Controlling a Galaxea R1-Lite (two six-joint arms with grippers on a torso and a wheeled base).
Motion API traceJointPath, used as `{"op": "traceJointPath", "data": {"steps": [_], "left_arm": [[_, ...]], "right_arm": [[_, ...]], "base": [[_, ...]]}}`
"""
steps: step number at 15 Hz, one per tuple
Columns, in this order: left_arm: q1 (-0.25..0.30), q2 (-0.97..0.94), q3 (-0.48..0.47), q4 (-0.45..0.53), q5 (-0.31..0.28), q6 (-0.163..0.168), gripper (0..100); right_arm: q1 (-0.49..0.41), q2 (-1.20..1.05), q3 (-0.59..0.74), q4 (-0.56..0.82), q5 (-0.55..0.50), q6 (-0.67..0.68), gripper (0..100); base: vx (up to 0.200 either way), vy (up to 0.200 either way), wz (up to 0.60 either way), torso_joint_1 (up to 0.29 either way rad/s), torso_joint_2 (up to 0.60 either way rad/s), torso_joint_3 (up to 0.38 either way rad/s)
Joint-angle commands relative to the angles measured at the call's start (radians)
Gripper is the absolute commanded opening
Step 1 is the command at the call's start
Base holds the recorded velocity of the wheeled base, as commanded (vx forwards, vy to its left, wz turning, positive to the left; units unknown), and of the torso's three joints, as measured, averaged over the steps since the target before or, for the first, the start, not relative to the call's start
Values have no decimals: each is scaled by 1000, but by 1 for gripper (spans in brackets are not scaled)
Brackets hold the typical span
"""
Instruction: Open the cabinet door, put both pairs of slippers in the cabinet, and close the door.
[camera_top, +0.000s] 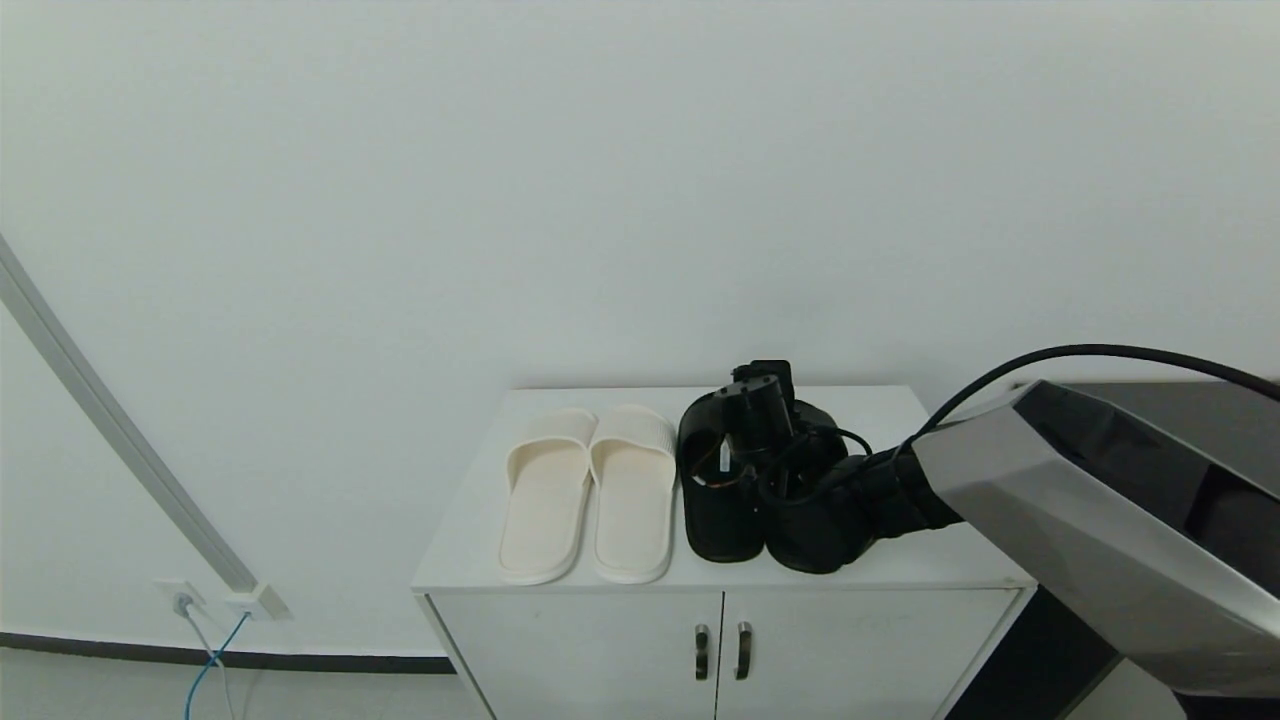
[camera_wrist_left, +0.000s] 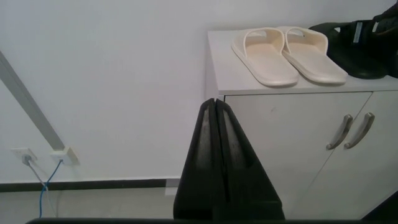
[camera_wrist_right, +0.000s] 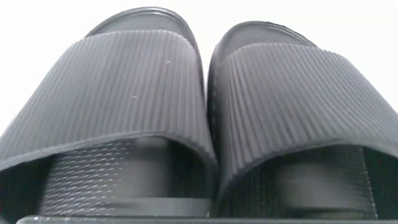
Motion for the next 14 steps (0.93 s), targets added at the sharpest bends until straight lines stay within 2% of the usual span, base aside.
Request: {"op": "traceJointPath", "data": {"steps": [1,5,8,12,14], "left_arm": [[0,1,0,0,0,0,0],[0,1,0,0,0,-2,0],[0,1,0,0,0,-11,0],[0,1,0,-2,0,-14,0],[0,-1,0,-2,0,-14,0]], "right_arm": [[1,-5,-1,1,0,0,0],[1,-91,60,1,-4,-20,0],[23,-288,248,2,32,-32,0],[81,-643,597,-70,309,-87,0],[95,-767,708,-68,461,-90,0]], "base": [[0,0,0,0,0,0],[0,0,0,0,0,0],[0,0,0,0,0,0],[0,0,0,0,0,0],[0,0,0,0,0,0]]}}
